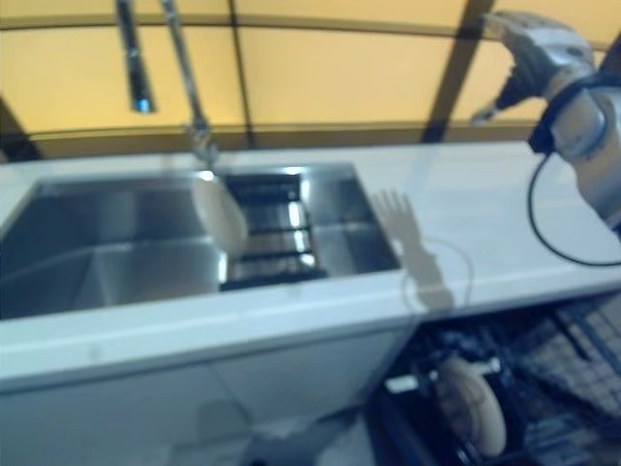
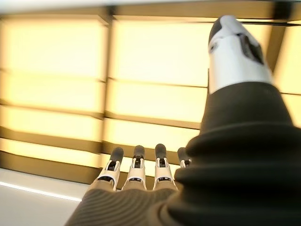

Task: Take plates into dishwasher

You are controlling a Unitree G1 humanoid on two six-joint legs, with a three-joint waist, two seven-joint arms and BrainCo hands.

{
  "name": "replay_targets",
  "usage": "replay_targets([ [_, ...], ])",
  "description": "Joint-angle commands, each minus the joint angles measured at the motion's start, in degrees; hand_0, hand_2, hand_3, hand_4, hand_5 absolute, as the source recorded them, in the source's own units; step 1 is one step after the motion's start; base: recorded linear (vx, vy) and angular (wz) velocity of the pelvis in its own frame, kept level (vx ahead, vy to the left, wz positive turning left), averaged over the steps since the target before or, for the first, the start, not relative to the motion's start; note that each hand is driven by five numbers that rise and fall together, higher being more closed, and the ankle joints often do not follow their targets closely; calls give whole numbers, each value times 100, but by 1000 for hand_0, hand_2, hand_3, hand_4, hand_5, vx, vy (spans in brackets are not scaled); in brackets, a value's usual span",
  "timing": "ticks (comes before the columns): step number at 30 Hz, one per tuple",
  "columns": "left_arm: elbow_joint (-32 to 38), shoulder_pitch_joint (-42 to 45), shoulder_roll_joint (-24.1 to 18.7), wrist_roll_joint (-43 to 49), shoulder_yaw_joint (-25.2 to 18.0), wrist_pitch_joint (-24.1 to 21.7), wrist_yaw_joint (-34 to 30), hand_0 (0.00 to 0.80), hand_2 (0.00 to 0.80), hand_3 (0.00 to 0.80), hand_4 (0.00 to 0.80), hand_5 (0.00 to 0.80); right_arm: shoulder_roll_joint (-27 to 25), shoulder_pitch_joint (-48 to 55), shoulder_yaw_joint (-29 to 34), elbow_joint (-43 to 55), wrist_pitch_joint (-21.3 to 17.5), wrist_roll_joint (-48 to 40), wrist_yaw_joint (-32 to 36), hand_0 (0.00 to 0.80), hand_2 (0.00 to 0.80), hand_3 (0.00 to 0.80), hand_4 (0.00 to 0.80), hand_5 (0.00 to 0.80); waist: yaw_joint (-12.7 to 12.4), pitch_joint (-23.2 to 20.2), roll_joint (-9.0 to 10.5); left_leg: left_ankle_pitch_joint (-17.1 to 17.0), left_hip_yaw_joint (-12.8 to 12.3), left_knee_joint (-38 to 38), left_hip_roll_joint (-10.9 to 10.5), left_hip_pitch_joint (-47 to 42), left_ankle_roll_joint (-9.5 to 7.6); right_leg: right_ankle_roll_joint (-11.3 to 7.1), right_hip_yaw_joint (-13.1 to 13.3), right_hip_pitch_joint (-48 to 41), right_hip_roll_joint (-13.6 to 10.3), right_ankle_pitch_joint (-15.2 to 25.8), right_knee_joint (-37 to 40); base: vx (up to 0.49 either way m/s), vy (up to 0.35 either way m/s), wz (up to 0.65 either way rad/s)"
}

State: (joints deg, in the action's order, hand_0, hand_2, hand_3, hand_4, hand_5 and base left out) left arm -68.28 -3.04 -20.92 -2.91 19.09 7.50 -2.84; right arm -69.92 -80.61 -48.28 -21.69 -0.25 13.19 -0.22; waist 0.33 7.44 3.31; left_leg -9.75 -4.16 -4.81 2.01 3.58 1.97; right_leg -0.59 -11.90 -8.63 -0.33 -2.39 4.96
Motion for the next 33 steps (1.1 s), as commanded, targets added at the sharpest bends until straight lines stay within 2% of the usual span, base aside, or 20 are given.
replay_targets([
  [1, 67, -105, -188, 422, 254, -29, -128, 0, 0, 0, 0, 0, -66, -589, -245, 452, -291, 578, 26, 0, 0, 0, 0, 0, -213, -28, 243, 954, -440, 612, -37, 71, 138, 118, -148, 238, 290, -471, -293, 2, 57, 74],
  [2, 75, -107, -188, 424, 260, -17, -145, 0, 0, 0, 0, 0, -70, -581, -244, 480, -288, 584, 44, 0, 0, 0, 0, 0, -211, -28, 247, 984, -445, 674, -28, 97, 137, 117, -164, 237, 285, -464, -285, -31, 55, 59],
  [4, 122, -99, -152, 440, 321, 26, -207, 0, 0, 0, 0, 0, -80, -679, -442, 583, -555, 800, 249, 0, 0, 0, 0, 0, -222, -36, 282, 1127, -583, 924, 59, 135, 103, 89, -291, 246, 211, -397, -217, -1, 141, 68],
  [5, 144, -127, -142, 497, 320, 16, -227, 0, 0, 0, 0, 0, -34, -703, -518, 661, -646, 1076, 340, 0, 0, 0, 0, 0, -187, -77, 230, 1036, -598, 599, 42, -26, 94, 73, -290, 272, 229, -391, -228, 66, 245, 69],
  [7, 164, -208, -155, 610, 426, 9, -343, 0, 0, 0, 0, 0, -98, -781, -526, 1085, -563, 1036, 504, 0, 0, 0, 0, 0, -140, -89, 176, 818, -510, 303, -24, -48, 140, 10, -241, 264, 222, -328, -226, 84, 247, 55],
  [8, 284, -267, -153, 643, 544, 97, -413, 0, 0, 0, 0, 0, -149, -728, -483, 1302, -586, 1167, 608, 0, 0, 0, 0, 0, -84, -56, 101, 875, -398, 393, -66, -24, 122, 7, -41, 352, 192, -391, -426, 31, 200, 41],
  [9, 323, -297, -170, 603, 612, 114, -434, 0, 0, 0, 0, 0, -111, -587, -386, 1314, -623, 1299, 611, 0, 0, 0, 0, 0, -54, -21, 75, 851, -378, 443, -99, 20, 45, 5, -19, 451, 155, -372, -508, 19, 182, 36],
  [12, 266, -395, -210, 338, 631, 166, -323, 0, 0, 0, 0, 0, 82, -317, -290, 1164, -783, 1640, 294, 0, 0, 0, 0, 0, -99, 98, 94, 839, -363, 218, -204, -77, -11, -109, -106, 437, 124, -146, -133, -29, 78, 53],
  [14, 188, -422, -197, 265, 533, 221, -310, 0, 0, 0, 0, 0, 184, -331, -294, 1259, -739, 1768, 293, 0, 0, 0, 0, 0, -120, 166, 123, 780, -417, 68, -235, -119, -12, -169, -113, 486, 127, -24, 4, -49, 57, 11],
  [16, 150, -446, -167, 375, 476, 115, -334, 0, 0, 0, 0, 0, 277, -491, -399, 1405, -527, 1894, 388, 0, 0, 0, 0, 0, -128, 270, 142, 738, -448, -16, -254, -100, -28, -194, -58, 583, 144, 27, 4, -98, 59, -1],
  [20, 134, -528, -102, 258, 495, 17, -237, 0, 0, 0, 0, 0, 378, -601, -521, 1513, -451, 2208, 431, 0, 0, 0, 0, 0, -110, 412, 132, 758, -478, -19, -270, 23, -27, -237, -41, 742, 148, 66, 4, -64, 62, -6],
  [25, 129, -548, -123, 190, 478, 51, -138, 0, 0, 0, 0, 0, 393, -741, -661, 1517, -452, 2268, 419, 0, 0, 0, 0, 0, -133, 460, 157, 785, -490, -19, -286, 43, -63, -275, -56, 804, 116, 95, 4, -3, 32, -1],
  [33, 78, -517, -117, -263, 222, 57, -48, 0, 0, 0, 0, 0, 419, -842, -785, 1539, -483, 2474, 494, 0, 0, 0, 0, 0, -159, 548, 189, 805, -426, -19, -300, 148, -71, -315, -99, 953, 79, 162, 4, 7, 21, 1],
])
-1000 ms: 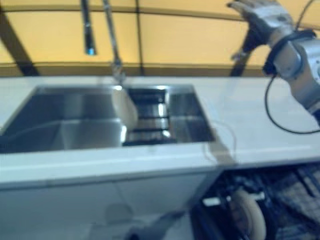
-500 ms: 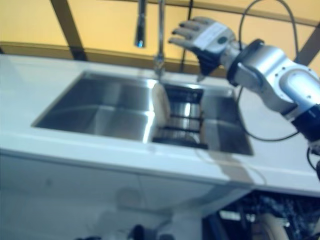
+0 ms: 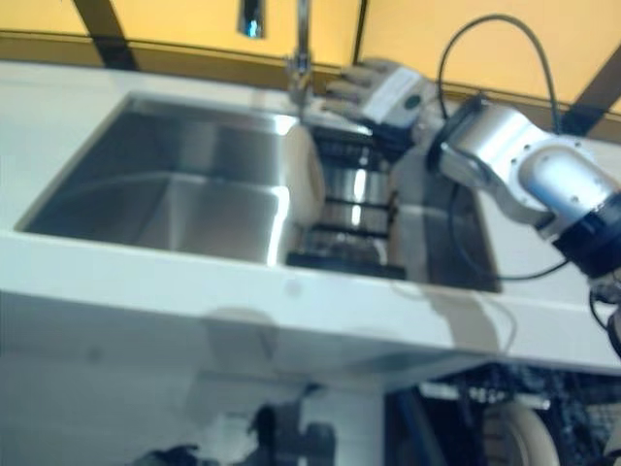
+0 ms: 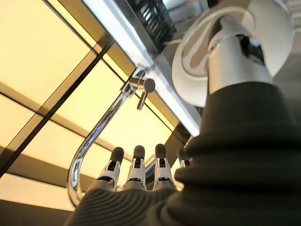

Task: Take plates into dishwasher

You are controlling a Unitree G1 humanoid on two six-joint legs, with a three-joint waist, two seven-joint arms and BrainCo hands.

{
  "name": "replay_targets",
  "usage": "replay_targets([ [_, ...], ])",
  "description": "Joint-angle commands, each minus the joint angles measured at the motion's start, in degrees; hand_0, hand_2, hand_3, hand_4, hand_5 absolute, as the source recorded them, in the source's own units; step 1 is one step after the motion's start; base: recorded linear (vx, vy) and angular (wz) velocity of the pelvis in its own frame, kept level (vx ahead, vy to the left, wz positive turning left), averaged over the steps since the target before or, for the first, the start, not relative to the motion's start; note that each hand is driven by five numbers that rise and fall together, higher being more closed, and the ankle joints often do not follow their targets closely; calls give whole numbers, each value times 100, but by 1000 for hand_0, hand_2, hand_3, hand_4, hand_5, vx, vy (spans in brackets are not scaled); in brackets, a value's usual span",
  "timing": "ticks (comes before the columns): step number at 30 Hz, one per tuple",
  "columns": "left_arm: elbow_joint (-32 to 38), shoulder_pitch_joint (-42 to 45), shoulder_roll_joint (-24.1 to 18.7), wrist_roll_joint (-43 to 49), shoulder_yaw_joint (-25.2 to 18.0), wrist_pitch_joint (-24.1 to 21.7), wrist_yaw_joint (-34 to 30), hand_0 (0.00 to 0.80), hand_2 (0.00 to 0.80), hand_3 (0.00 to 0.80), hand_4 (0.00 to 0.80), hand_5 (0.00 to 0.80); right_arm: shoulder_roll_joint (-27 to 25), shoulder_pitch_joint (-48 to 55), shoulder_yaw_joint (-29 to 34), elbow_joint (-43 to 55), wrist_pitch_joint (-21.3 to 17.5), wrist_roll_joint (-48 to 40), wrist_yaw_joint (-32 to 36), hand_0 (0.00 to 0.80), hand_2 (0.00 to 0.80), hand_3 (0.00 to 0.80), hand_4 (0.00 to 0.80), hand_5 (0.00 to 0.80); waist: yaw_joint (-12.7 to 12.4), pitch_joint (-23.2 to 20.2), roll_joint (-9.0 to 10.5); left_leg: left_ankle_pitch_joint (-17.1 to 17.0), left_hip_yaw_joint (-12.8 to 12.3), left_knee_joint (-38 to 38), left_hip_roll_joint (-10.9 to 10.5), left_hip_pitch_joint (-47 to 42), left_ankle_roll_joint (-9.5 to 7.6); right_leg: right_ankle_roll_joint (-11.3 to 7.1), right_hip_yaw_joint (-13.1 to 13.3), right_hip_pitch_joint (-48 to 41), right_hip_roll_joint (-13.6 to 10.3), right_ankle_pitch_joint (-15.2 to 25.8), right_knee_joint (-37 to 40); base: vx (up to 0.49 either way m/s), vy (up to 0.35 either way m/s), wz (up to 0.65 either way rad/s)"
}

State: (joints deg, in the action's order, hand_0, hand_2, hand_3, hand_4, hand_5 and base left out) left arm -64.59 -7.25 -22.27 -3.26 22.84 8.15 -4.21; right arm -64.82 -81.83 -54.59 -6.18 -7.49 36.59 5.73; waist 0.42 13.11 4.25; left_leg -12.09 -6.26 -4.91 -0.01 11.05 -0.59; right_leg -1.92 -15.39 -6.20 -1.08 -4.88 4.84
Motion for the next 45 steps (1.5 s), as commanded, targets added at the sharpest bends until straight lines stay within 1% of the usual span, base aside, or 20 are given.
replay_targets([
  [1, -300, -83, 18, -246, -190, -3, 145, 0, 0, 0, 0, 0, -88, -718, -152, -13, 288, 137, -135, 0, 0, 0, 0, 0, -180, 4, 102, 1038, -189, -9, -107, -570, 179, -184, 241, 742, 154, 423, 16, 0, 0, 0],
  [4, -363, -83, 3, -316, -305, 76, 271, 0, 0, 0, 0, 0, -35, -734, -161, -119, 336, 213, -204, 0, 0, 0, 0, 0, -193, 68, 118, 1020, -145, -9, -119, -506, 180, -186, 232, 810, 151, 446, 16, 3, 11, 4],
  [8, -471, -56, -46, -319, -510, 72, 404, 0, 0, 0, 0, 0, -20, -843, -215, -151, 472, 235, -287, 0, 0, 0, 0, 0, -211, 126, 129, 991, -98, -9, -130, -417, 184, -192, 215, 897, 141, 466, 16, -7, 8, 2],
  [13, -571, -11, -138, -335, -675, 48, 412, 0, 0, 0, 0, 0, 3, -1019, -310, -263, 575, 283, -365, 0, 0, 0, 0, 0, -223, 145, 113, 987, -31, -9, -148, -387, 186, -198, 175, 945, 114, 482, 16, -13, 33, 4],
  [19, -649, 86, -107, -376, -802, 44, 402, 0, 0, 0, 0, 0, 22, -1192, -391, -187, 656, 355, -307, 0, 0, 0, 0, 0, -243, 109, 137, 1002, 10, -9, -156, -417, 173, -198, 137, 926, 87, 483, 16, 3, 34, 9],
  [26, -653, 179, -91, -384, -774, -18, 326, 0, 0, 0, 0, 0, -6, -1193, -307, -74, 646, 341, -196, 0, 0, 0, 0, 0, -263, 94, 174, 1033, 45, -9, -172, -462, 147, -213, 129, 910, 71, 502, 16, 5, 5, 2],
  [32, -631, 171, -84, -436, -730, -76, 322, 0, 0, 0, 0, 0, 21, -1249, -408, 67, 675, 234, -48, 0, 0, 0, 0, 0, -291, 104, 196, 1033, 88, -9, -179, -463, 135, -219, 123, 917, 65, 518, 16, 13, 5, 9],
  [36, -616, 149, -98, -488, -728, -82, 378, 0, 0, 0, 0, 0, 39, -1247, -407, 58, 613, 211, -13, 0, 0, 0, 0, 0, -297, 146, 199, 1026, 112, -9, -183, -439, 139, -225, 127, 940, 61, 532, 16, 11, 5, 3],
  [41, -613, 134, -121, -518, -727, -147, 398, 0, 0, 0, 0, 0, 102, -1267, -481, 39, 692, 202, -10, 0, 0, 0, 0, 0, -325, 225, 204, 1012, 162, -9, -189, -400, 136, -221, 104, 977, 55, 543, 16, 0, 0, 0],
  [45, -586, 139, -139, -529, -721, -143, 350, 0, 0, 0, 0, 0, 121, -1255, -485, 15, 638, 248, 13, 0, 0, 0, 0, 0, -344, 288, 211, 1008, 182, -9, -194, -375, 133, -223, 82, 1000, 47, 554, 16, 0, 0, 0],
])
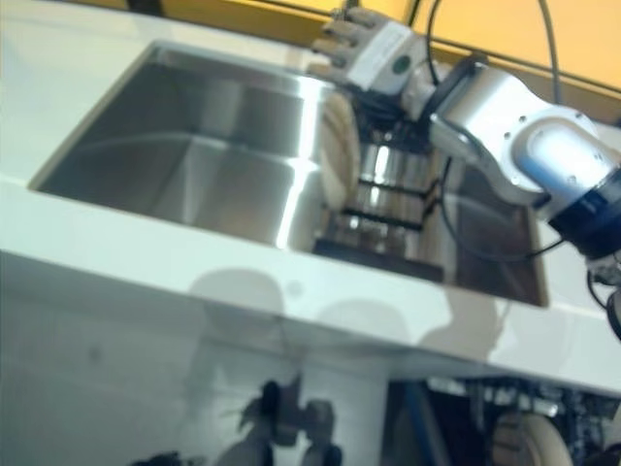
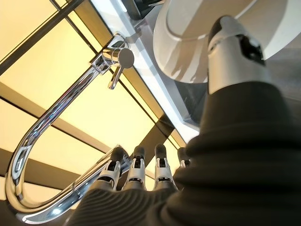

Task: Take plates into dishwasher

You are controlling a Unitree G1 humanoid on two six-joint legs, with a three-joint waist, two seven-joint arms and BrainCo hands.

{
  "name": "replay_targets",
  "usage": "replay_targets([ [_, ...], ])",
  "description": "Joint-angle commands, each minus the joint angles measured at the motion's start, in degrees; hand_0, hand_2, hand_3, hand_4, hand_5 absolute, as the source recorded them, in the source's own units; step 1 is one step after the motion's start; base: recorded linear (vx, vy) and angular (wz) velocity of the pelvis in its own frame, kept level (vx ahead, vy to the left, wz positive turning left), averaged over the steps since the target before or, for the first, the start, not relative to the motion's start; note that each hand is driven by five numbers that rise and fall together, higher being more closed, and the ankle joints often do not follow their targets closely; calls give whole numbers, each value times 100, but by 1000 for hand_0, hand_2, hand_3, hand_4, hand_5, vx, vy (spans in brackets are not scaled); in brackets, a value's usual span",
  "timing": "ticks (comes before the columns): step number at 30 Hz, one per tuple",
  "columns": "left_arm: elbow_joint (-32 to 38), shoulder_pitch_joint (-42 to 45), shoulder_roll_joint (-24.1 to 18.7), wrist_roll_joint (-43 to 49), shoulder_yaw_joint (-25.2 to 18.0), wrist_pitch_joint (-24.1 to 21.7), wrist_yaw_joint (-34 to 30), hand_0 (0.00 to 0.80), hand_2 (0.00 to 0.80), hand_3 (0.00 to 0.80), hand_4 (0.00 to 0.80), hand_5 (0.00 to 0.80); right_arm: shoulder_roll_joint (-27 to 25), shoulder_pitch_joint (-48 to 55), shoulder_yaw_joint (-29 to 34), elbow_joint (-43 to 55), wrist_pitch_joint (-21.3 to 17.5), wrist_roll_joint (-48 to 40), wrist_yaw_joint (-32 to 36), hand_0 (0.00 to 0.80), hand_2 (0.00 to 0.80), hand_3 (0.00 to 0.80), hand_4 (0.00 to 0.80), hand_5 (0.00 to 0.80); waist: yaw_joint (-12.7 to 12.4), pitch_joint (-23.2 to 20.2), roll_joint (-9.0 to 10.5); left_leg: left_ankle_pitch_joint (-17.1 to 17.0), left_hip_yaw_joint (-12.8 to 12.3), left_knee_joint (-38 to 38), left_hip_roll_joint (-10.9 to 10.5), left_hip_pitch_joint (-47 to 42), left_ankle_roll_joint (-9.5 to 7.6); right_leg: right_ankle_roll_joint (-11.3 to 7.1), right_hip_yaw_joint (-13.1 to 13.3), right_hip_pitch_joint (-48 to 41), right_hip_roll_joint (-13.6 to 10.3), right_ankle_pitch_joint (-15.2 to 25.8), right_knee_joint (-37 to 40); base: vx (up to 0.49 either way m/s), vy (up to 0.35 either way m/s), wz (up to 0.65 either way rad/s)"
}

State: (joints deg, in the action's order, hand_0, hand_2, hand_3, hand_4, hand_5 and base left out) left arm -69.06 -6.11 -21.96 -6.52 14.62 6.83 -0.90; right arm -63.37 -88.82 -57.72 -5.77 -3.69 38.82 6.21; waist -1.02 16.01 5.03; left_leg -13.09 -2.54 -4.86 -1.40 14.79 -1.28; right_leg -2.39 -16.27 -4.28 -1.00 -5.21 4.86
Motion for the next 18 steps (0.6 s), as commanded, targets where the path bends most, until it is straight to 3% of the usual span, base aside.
replay_targets([
  [1, -136, 31, -172, -200, 109, -5, 6, 0, 0, 0, 0, 0, -27, -559, -191, -9, 273, 28, -21, 0, 0, 0, 0, 0, -206, 13, 138, 1106, -184, -14, -56, -742, 201, -174, 161, 814, 39, 588, 13, 0, 0, 0],
  [18, -178, -91, -195, -239, 184, -50, 30, 0, 0, 0, 0, 0, 107, -478, -274, 6, 220, 271, 298, 0, 0, 0, 0, 0, -241, 299, 152, 1052, -164, -14, -38, -618, 206, -180, 84, 958, 6, 636, -21, 3, -3, 2],
])
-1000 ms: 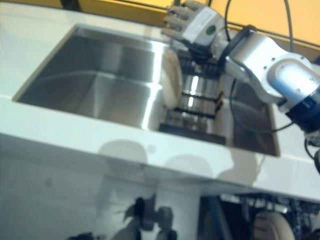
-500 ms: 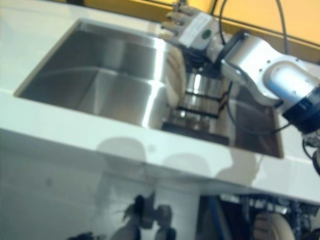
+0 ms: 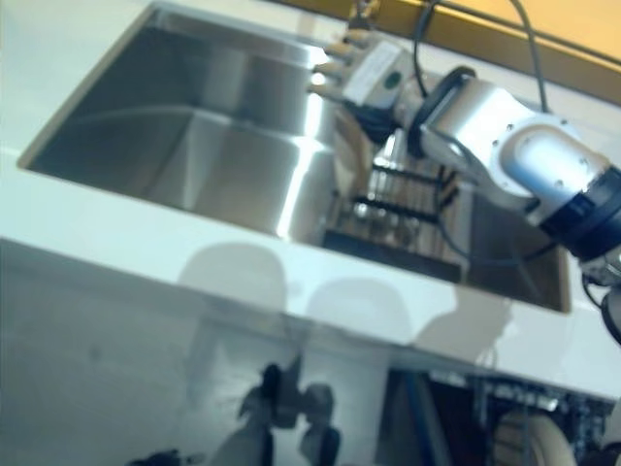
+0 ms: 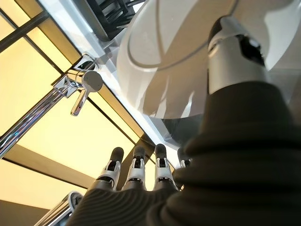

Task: Take plates into dishwasher

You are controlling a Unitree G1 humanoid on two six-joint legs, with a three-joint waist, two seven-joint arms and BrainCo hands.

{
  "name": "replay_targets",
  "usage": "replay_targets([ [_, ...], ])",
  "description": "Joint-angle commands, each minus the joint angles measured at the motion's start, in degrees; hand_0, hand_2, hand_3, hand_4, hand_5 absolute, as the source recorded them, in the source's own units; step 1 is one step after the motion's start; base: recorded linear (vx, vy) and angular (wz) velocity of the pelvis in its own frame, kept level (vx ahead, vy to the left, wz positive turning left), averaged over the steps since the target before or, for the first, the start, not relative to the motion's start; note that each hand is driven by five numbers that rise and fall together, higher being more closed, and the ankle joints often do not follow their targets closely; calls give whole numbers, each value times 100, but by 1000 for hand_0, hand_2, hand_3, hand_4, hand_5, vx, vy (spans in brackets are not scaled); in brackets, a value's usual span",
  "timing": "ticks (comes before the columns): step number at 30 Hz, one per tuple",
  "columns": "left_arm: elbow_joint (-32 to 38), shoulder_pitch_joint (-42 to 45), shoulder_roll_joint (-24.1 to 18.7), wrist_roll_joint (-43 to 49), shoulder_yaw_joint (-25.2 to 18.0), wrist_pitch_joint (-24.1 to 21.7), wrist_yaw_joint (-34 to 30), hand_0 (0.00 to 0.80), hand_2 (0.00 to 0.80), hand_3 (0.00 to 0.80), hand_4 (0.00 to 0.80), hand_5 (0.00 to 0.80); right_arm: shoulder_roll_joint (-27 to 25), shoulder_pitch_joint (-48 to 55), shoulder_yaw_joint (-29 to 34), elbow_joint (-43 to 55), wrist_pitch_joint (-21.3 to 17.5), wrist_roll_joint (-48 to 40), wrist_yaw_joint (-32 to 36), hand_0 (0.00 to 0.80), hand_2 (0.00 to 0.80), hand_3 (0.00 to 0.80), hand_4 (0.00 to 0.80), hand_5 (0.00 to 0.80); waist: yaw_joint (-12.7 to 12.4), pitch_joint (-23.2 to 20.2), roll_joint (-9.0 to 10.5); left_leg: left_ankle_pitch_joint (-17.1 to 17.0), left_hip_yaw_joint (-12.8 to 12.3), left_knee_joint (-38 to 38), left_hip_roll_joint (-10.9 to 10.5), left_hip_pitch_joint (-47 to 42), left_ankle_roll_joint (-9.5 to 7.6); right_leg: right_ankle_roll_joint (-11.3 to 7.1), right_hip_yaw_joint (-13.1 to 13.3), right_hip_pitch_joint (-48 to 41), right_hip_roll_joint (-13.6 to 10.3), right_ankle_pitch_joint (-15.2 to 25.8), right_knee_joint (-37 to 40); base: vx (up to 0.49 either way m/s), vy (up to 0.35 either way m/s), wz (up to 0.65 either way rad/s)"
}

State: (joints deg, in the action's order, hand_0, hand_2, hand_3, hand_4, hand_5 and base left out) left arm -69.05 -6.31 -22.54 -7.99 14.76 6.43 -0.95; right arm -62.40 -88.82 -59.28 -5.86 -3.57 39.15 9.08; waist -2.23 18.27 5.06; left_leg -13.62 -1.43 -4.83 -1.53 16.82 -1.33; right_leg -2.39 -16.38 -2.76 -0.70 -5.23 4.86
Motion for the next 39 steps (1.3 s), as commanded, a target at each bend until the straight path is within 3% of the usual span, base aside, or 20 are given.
replay_targets([
  [1, -180, -72, -134, -103, 184, -16, 44, 0, 0, 0, 0, 0, 9, -509, -162, 47, 210, 265, 45, 0, 0, 0, 0, 0, -119, 89, 145, 1094, -276, -17, -24, -812, 215, -177, 92, 815, -26, 644, -21, 0, 0, 0],
  [10, -183, -67, -126, -171, 194, -46, 28, 0, 0, 0, 0, 0, 79, -512, -230, 172, -3, 610, 489, 0, 0, 0, 0, 0, -129, 159, 137, 1064, -276, -17, -18, -767, 226, -182, 51, 861, -41, 669, -21, 0, 0, 0],
  [24, -259, -6, -177, -326, 185, -188, -4, 0, 0, 0, 0, 0, 298, -159, -293, -152, -1353, 2612, 2128, 0, 0, 0, 0, 0, -158, 197, 243, 1053, -380, -17, 24, -795, 261, -193, -22, 832, -43, 708, 13, 0, 1, 1],
  [25, -261, 7, -174, -327, 178, -198, 0, 0, 0, 0, 0, 0, 319, -105, -266, -205, -1441, 2779, 2189, 82, 82, 82, 82, 82, -159, 193, 248, 1055, -391, -17, 30, -797, 264, -190, -22, 831, -41, 706, 14, 0, 0, 0],
  [26, -269, 1, -176, -343, 194, -198, 1, 0, 0, 0, 0, 0, 357, -73, -237, -263, -1507, 2886, 2244, 496, 496, 496, 496, 496, -161, 191, 250, 1054, -397, -17, 33, -799, 263, -189, -24, 830, -42, 706, 14, 0, 0, 0],
  [27, -270, 2, -179, -354, 199, -194, -3, 0, 0, 0, 0, 0, 382, -34, -207, -300, -1557, 3009, 2270, 800, 800, 800, 800, 800, -160, 187, 250, 1054, -404, -17, 35, -799, 265, -190, -23, 828, -41, 706, 14, 0, 0, 0],
  [33, -304, 11, -165, -392, 180, -204, -10, 0, 0, 0, 0, 0, 569, 196, 17, -504, -1687, 3359, 2640, 800, 800, 800, 800, 800, -169, 165, 249, 1043, -419, -17, 37, -808, 275, -190, -14, 821, -39, 704, 14, 0, 0, 0],
  [39, -351, 45, -154, -361, 133, -231, -22, 0, 0, 0, 0, 0, 621, 279, 100, -699, -1514, 3345, 2644, 800, 800, 800, 800, 800, -169, 127, 256, 1050, -425, -17, 36, -828, 274, -179, -12, 800, -32, 689, 14, -2, 1, 1],
])
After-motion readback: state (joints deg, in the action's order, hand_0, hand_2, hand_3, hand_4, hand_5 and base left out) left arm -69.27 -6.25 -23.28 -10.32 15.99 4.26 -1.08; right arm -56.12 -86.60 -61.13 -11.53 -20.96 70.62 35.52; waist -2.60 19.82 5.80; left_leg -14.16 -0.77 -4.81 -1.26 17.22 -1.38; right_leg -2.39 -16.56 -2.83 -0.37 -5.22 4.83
